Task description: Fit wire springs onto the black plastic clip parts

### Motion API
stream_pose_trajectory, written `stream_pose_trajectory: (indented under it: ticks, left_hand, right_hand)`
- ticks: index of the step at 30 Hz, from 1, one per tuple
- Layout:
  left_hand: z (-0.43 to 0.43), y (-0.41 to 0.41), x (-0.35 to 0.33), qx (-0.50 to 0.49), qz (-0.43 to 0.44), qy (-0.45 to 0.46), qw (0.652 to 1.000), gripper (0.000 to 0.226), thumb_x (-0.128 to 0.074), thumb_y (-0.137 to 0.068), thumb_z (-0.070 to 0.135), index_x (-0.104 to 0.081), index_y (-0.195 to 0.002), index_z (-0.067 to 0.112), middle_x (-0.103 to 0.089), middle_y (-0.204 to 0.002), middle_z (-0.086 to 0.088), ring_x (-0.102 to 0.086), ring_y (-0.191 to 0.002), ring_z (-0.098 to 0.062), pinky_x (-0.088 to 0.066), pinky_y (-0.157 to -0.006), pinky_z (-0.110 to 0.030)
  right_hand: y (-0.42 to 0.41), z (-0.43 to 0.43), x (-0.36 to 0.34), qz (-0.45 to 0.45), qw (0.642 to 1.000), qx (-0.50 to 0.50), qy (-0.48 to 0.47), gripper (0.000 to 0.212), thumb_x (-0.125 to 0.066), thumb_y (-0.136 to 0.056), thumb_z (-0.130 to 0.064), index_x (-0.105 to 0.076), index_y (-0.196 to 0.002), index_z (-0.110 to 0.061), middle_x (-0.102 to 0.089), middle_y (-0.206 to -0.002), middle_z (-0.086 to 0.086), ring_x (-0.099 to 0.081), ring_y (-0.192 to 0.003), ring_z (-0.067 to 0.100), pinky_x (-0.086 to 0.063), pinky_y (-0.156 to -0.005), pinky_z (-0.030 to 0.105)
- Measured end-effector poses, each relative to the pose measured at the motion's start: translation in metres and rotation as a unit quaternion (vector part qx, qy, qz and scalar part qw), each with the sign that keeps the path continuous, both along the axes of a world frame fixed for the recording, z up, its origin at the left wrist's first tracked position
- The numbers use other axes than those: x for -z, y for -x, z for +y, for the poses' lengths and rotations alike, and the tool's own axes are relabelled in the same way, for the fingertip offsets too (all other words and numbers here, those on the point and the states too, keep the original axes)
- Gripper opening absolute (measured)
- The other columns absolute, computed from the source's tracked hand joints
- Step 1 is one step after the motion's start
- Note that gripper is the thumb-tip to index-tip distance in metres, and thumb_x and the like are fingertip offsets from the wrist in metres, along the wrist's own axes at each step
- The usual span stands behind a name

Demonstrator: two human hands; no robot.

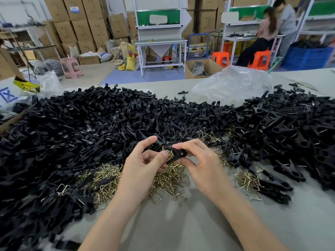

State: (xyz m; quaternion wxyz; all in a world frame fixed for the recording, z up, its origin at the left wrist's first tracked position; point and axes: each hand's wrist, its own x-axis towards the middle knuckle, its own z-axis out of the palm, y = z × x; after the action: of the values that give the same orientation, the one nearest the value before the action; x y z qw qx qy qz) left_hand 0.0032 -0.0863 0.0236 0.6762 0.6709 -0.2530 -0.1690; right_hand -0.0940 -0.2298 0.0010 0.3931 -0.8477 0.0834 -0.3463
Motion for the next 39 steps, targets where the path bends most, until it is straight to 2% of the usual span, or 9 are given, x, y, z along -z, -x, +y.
stream_pose_trajectory:
  ticks: [3, 6, 14, 21, 25, 29, 32, 35, 39]
  left_hand:
    - [0.002, 0.0, -0.001, 0.01, -0.002, -0.01, 1.0, 0.044, -0.072, -0.091, 0.016, -0.056, -0.13, 0.028, -0.07, -0.074, -0.001, -0.067, -0.073, -0.013, -0.055, -0.078, -0.024]
    - [0.004, 0.0, -0.001, 0.018, -0.019, -0.025, 0.999, 0.041, -0.072, -0.091, 0.018, -0.057, -0.127, 0.033, -0.07, -0.075, -0.003, -0.063, -0.072, -0.013, -0.051, -0.074, -0.022]
    - [0.003, 0.002, 0.001, 0.078, -0.004, 0.013, 0.997, 0.026, -0.065, -0.096, 0.015, -0.074, -0.108, 0.036, -0.057, -0.078, -0.002, -0.06, -0.073, -0.014, -0.053, -0.071, -0.021]
    - [0.004, 0.0, 0.006, 0.168, 0.021, 0.0, 0.985, 0.043, -0.073, -0.077, 0.05, -0.067, -0.119, 0.041, -0.069, -0.086, 0.004, -0.062, -0.074, -0.017, -0.052, -0.076, -0.041]
    - [0.005, 0.002, 0.004, 0.21, 0.062, -0.007, 0.976, 0.049, -0.076, -0.076, 0.052, -0.063, -0.122, 0.041, -0.073, -0.103, -0.007, -0.066, -0.076, -0.02, -0.053, -0.066, -0.034]
    - [0.006, 0.006, 0.0, 0.214, 0.005, -0.017, 0.977, 0.033, -0.07, -0.082, 0.041, -0.067, -0.115, 0.035, -0.072, -0.092, 0.002, -0.067, -0.071, -0.016, -0.054, -0.059, -0.029]
    - [0.008, 0.007, -0.002, 0.205, -0.017, -0.032, 0.978, 0.038, -0.066, -0.084, 0.041, -0.065, -0.122, 0.04, -0.074, -0.104, 0.0, -0.064, -0.069, -0.024, -0.055, -0.061, -0.031]
    - [0.008, 0.006, -0.002, 0.203, -0.011, -0.031, 0.979, 0.033, -0.062, -0.09, 0.028, -0.07, -0.121, 0.036, -0.074, -0.114, 0.005, -0.062, -0.073, -0.016, -0.051, -0.059, -0.023]
    - [0.007, 0.005, -0.002, 0.17, 0.01, -0.029, 0.985, 0.027, -0.063, -0.084, 0.03, -0.076, -0.107, 0.033, -0.076, -0.097, -0.003, -0.066, -0.077, -0.014, -0.053, -0.061, -0.024]
  right_hand:
    - [0.001, 0.0, 0.0, -0.004, 1.0, -0.001, 0.022, 0.039, -0.073, -0.089, -0.003, -0.069, -0.116, -0.031, -0.061, -0.111, -0.02, -0.062, -0.107, 0.003, -0.048, -0.093, 0.017]
    - [0.001, 0.001, 0.0, -0.003, 0.999, -0.005, 0.053, 0.042, -0.072, -0.089, -0.001, -0.068, -0.116, -0.033, -0.06, -0.112, -0.02, -0.062, -0.106, 0.002, -0.049, -0.092, 0.021]
    - [0.003, 0.01, -0.007, -0.03, 0.999, -0.021, 0.01, 0.046, -0.075, -0.087, -0.004, -0.067, -0.114, -0.04, -0.065, -0.112, -0.023, -0.062, -0.108, -0.005, -0.043, -0.086, 0.007]
    - [0.003, 0.021, -0.009, -0.015, 0.999, -0.038, 0.012, 0.041, -0.072, -0.088, -0.015, -0.066, -0.116, -0.044, -0.062, -0.115, -0.032, -0.054, -0.12, 0.009, -0.04, -0.092, 0.006]
    - [0.004, 0.027, -0.008, -0.026, 0.998, -0.052, 0.019, 0.037, -0.067, -0.088, -0.014, -0.067, -0.114, -0.041, -0.061, -0.113, -0.033, -0.051, -0.122, 0.008, -0.05, -0.084, 0.012]
    - [0.004, 0.025, -0.013, -0.043, 0.996, -0.047, 0.06, 0.043, -0.065, -0.079, -0.01, -0.068, -0.11, -0.04, -0.064, -0.119, -0.031, -0.051, -0.12, 0.012, -0.046, -0.095, 0.021]
    - [0.004, 0.025, -0.011, -0.033, 0.997, -0.043, 0.053, 0.055, -0.072, -0.077, 0.005, -0.069, -0.109, -0.04, -0.055, -0.131, -0.025, -0.048, -0.126, 0.01, -0.042, -0.1, 0.016]
    - [0.004, 0.025, -0.009, -0.023, 0.998, -0.042, 0.045, 0.051, -0.075, -0.081, 0.0, -0.069, -0.111, -0.041, -0.046, -0.141, -0.019, -0.046, -0.129, 0.009, -0.046, -0.101, 0.026]
    - [0.003, 0.028, -0.008, -0.028, 0.997, -0.035, 0.07, 0.05, -0.074, -0.083, -0.005, -0.067, -0.118, -0.041, -0.048, -0.139, -0.016, -0.049, -0.128, 0.016, -0.044, -0.103, 0.026]
